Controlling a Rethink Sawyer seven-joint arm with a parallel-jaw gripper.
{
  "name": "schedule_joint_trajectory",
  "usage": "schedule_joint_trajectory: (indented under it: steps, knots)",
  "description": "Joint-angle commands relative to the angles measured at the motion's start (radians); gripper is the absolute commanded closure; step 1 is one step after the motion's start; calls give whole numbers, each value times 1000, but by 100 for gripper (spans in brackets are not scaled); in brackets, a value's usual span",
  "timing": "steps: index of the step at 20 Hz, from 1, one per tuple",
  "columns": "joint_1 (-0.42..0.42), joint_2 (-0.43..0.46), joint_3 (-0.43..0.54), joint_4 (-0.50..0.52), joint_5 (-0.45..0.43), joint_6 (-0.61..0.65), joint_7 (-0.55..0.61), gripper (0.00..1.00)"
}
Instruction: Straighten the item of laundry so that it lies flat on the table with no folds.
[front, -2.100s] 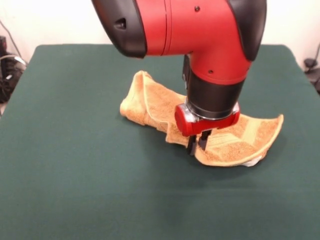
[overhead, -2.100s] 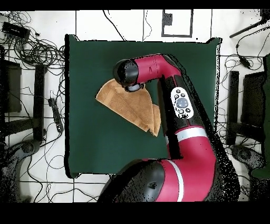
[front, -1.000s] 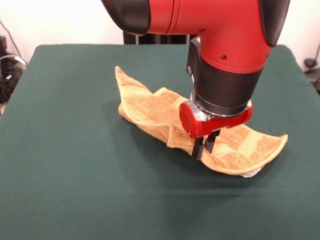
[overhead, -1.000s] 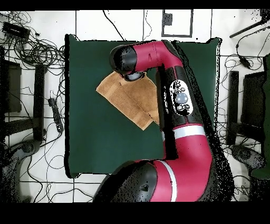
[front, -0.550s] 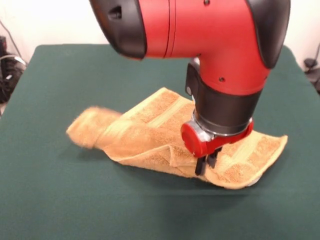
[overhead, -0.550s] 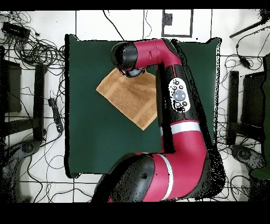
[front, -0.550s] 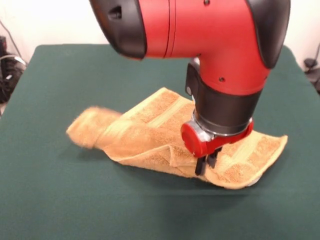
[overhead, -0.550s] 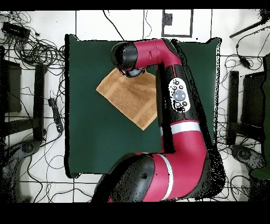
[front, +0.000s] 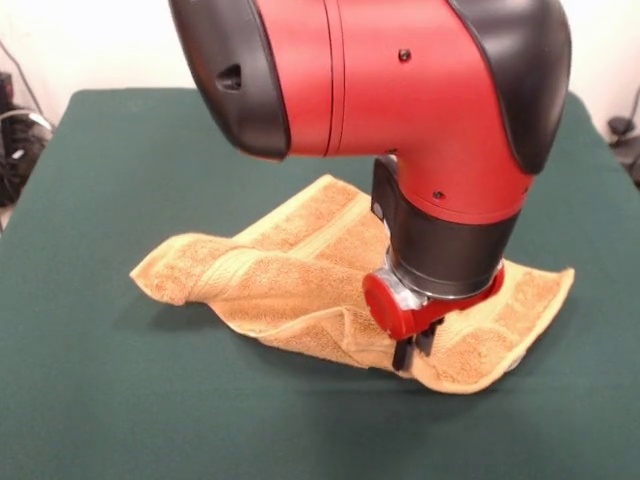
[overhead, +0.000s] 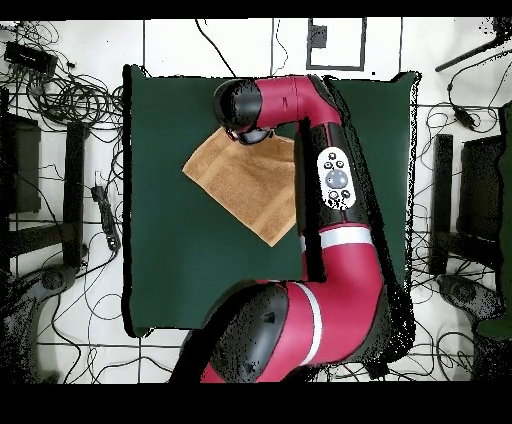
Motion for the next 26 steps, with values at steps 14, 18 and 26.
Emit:
schedule_joint_trajectory:
  steps: [14,18,26]
  knots:
    - [91,-16,57,-60,7,40,-184,100]
    - [92,-15,54,-63,1,12,-198,100]
    - [95,-10,46,-61,-2,-17,-173,100]
